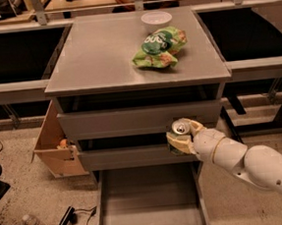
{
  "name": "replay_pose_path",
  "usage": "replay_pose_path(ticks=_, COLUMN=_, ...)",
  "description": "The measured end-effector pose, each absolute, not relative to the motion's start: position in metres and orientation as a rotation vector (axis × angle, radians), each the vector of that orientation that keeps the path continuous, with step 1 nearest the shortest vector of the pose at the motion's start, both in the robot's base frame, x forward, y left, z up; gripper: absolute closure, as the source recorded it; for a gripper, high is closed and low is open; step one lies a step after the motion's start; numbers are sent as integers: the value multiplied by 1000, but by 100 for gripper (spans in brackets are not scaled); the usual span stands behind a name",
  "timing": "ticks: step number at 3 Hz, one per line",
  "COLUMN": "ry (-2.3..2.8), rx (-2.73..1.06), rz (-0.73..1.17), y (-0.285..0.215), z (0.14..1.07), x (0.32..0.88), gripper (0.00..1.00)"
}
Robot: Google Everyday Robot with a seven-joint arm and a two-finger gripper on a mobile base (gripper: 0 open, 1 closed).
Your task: Place green can into bottom drawer
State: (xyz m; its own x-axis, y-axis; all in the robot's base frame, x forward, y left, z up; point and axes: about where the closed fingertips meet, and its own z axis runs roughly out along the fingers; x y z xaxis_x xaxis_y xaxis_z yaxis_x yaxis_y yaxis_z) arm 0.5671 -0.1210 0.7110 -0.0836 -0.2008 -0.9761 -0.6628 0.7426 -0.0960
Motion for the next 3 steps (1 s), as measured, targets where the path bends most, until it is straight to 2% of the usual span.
replay_pose_path(ticks=2, ry=1658, rx=-718, rz=459, y=-108, z=702, x=568, gripper=100)
replay_pose_path(ticks=3, ry=1657, rx=-745, rz=500, y=-79, z=657, x=571, gripper=100)
